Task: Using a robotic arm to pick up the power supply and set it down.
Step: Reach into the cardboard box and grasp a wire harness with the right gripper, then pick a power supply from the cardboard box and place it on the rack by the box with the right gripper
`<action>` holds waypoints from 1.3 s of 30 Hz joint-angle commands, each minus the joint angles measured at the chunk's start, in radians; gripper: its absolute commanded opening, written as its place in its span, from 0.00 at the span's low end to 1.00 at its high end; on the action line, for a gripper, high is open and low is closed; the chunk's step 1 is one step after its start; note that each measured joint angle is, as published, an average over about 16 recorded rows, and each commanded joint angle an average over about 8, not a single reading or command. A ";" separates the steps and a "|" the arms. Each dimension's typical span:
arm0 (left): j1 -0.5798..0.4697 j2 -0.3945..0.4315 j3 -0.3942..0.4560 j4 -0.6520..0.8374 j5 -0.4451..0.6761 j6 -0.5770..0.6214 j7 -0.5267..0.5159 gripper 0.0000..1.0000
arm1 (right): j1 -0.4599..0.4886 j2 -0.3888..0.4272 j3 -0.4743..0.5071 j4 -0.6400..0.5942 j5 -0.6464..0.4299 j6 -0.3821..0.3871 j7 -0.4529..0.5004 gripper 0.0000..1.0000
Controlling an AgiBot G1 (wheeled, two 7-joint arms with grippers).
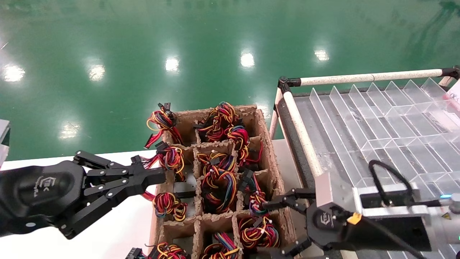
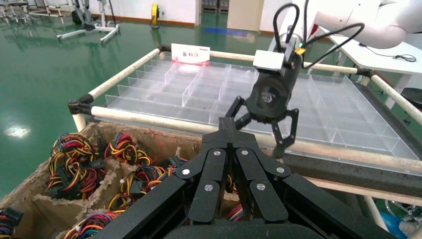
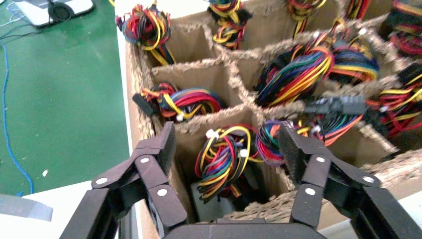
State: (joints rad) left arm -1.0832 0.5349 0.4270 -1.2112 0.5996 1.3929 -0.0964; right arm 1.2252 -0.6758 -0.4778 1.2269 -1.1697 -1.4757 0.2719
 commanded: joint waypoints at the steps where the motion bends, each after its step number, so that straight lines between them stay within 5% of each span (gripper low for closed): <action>1: 0.000 0.000 0.000 0.000 0.000 0.000 0.000 0.00 | -0.001 0.004 0.006 0.006 0.006 0.007 0.001 0.00; 39: 0.000 0.000 0.000 0.000 0.000 0.000 0.000 0.00 | -0.015 0.024 0.021 0.033 0.041 -0.001 -0.001 0.00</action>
State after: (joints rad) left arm -1.0832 0.5349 0.4270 -1.2112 0.5996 1.3929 -0.0964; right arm 1.2098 -0.6495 -0.4511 1.2529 -1.1157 -1.4784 0.2744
